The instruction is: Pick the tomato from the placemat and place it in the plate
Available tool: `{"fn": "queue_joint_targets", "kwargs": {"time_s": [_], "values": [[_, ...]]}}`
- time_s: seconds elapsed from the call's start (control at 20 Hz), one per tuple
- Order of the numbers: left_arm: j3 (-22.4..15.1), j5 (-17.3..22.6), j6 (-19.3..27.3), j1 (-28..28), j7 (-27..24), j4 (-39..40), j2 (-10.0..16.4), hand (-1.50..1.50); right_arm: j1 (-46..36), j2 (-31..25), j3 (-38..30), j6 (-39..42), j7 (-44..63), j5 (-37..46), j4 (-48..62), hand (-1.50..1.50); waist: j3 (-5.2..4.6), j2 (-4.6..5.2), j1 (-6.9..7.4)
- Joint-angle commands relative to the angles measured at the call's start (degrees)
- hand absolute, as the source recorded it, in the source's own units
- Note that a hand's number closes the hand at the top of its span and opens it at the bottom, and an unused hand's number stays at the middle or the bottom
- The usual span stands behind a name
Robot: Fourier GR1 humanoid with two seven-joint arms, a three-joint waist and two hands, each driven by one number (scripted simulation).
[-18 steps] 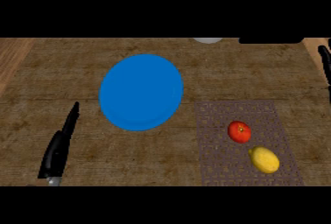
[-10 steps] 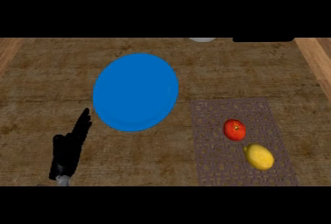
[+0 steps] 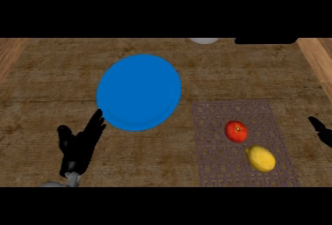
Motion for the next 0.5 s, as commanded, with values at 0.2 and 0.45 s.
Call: {"fn": "queue_joint_targets", "kwargs": {"time_s": [0.2, 0.45], "values": [[1.17, -0.52, -1.30, -0.16, 0.58, -0.61, -0.26, 0.00, 9.56, -8.70, 5.12, 5.15, 12.56, 8.95, -7.45, -1.50, -0.12, -0.05, 0.55], [0.93, -0.90, -1.92, -0.58, 1.28, 0.14, -0.22, 0.00, 8.69, -16.58, 11.82, 11.34, 29.38, 14.32, -15.29, -1.50, -0.19, 0.00, 1.14]]}}
